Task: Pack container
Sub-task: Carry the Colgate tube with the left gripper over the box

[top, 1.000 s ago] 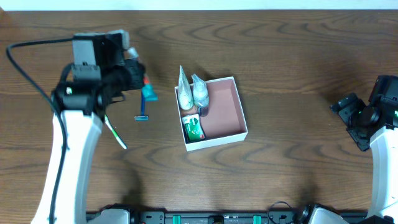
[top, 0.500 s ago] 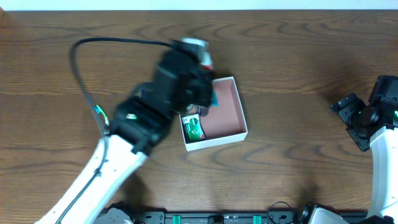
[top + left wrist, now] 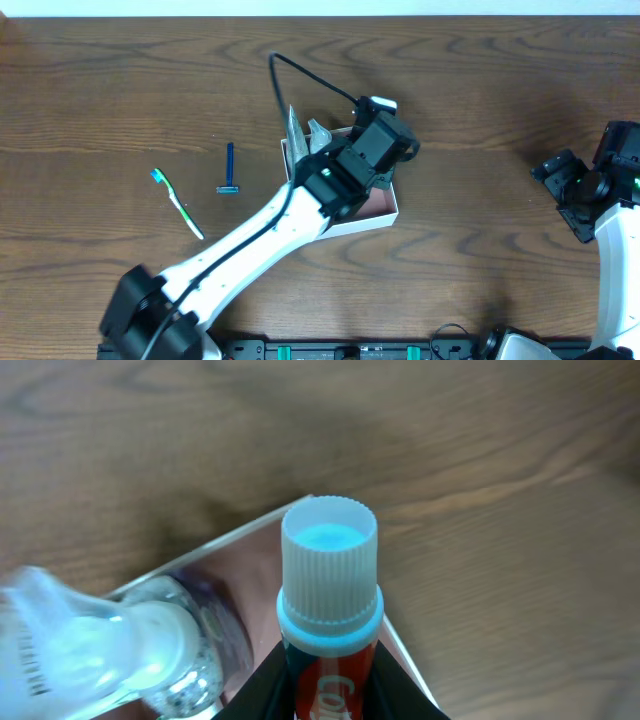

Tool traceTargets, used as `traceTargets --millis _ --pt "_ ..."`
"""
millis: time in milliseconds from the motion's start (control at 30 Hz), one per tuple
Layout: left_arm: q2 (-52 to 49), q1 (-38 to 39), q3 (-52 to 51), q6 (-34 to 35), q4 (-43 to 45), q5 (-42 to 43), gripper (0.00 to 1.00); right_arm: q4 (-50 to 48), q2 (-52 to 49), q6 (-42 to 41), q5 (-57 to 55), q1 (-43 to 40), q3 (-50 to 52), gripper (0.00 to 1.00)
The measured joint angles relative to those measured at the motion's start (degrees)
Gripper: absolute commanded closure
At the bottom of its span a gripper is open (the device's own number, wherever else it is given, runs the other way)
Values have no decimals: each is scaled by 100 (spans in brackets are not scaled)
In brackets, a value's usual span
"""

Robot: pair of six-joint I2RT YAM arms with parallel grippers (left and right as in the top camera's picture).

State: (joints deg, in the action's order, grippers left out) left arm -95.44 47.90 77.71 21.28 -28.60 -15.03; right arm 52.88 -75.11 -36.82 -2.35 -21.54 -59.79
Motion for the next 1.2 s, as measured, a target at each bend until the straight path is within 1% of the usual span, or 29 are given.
traceTargets --millis 233,567,833,1200 --pt "-474 0 0 535 22 -87 78 0 0 0 0 0 0 1" --pt "-758 0 0 1325 -44 -256 78 0 0 0 0 0 0 1" --pt "-765 0 -2 1611 -205 -592 78 0 0 0 0 0 0 1" --pt "-1113 0 -17 2022 -472 -660 78 0 0 0 0 0 0 1"
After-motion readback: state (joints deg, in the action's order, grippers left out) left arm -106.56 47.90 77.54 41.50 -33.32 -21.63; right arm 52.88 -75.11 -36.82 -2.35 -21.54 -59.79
